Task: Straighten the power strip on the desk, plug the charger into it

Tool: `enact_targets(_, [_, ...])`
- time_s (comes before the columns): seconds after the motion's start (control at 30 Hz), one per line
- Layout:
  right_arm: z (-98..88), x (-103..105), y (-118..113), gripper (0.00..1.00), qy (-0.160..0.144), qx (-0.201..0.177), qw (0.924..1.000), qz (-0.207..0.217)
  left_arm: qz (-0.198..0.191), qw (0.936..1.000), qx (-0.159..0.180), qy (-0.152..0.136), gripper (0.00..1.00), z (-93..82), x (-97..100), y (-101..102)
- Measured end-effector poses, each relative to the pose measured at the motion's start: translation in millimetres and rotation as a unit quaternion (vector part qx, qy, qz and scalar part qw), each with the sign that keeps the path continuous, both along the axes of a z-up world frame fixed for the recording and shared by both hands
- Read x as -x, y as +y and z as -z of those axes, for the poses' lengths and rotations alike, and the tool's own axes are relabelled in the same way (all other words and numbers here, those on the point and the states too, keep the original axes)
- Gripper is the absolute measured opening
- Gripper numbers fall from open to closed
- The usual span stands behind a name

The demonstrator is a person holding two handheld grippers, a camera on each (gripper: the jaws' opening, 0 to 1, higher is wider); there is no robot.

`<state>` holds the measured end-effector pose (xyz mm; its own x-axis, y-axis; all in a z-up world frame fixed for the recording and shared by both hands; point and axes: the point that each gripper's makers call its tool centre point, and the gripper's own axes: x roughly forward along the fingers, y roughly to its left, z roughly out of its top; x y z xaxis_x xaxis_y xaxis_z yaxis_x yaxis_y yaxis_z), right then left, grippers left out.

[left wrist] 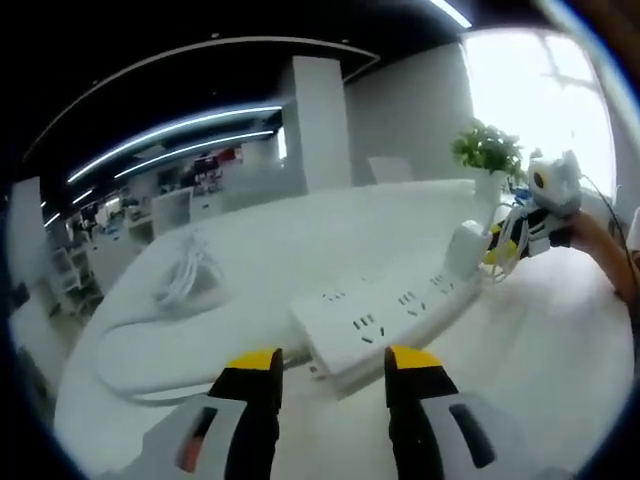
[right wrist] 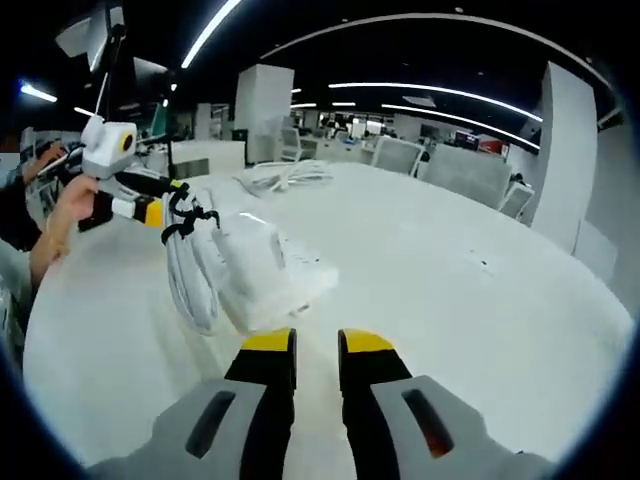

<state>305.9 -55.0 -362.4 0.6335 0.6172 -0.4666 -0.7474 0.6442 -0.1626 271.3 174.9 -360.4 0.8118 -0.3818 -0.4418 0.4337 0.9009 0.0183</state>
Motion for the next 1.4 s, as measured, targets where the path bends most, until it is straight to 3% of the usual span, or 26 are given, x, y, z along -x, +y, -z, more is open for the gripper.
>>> enact_targets(0.23, [-1.8, 0.3, -8.5, 0.15, -0.011, 0.013, 0.9995, 0.028, -0.008, 0.9999, -0.006, 0.000, 0.42, -0.1, 0.2, 1.7])
enact_targets(0.37, [0.4, 2.8, -10.4, 0.15, 0.013, -0.017, 0.9989, 0.041, -0.005, 1.0000, 0.007, -0.002, 0.42, -2.2, 1.6, -1.3])
enact_targets(0.57, [4.0, 5.2, -23.4, 0.15, 0.026, -0.021, 0.9966, 0.076, -0.012, 0.9999, -0.005, -0.005, 0.42, -3.2, 4.2, 1.4])
enact_targets(0.7, [-1.2, 7.6, -31.3, 0.15, 0.016, -0.030, 0.9948, 0.096, -0.024, 0.9996, 0.011, -0.007, 0.42, -6.3, 3.1, 5.3])
enact_targets(0.87, [-3.7, 11.9, -33.2, 0.17, 0.016, -0.057, 0.9924, 0.107, -0.042, 0.9991, 0.003, -0.008, 0.42, -6.2, 1.1, 12.6])
enact_targets(1.03, [-1.7, 17.2, -37.6, 0.18, 0.013, -0.051, 0.9916, 0.118, -0.054, 0.9985, -0.001, -0.008, 0.42, -4.6, -2.3, 15.3])
enact_targets(1.17, [1.2, 25.4, -43.3, 0.18, 0.003, -0.053, 0.9905, 0.127, -0.050, 0.9987, -0.006, -0.001, 0.42, -0.5, -1.8, 12.3])
enact_targets(1.4, [-4.8, 43.8, -49.7, 0.20, -0.017, -0.067, 0.9879, 0.139, -0.046, 0.9988, -0.008, -0.015, 0.42, -8.9, -0.8, 7.9])
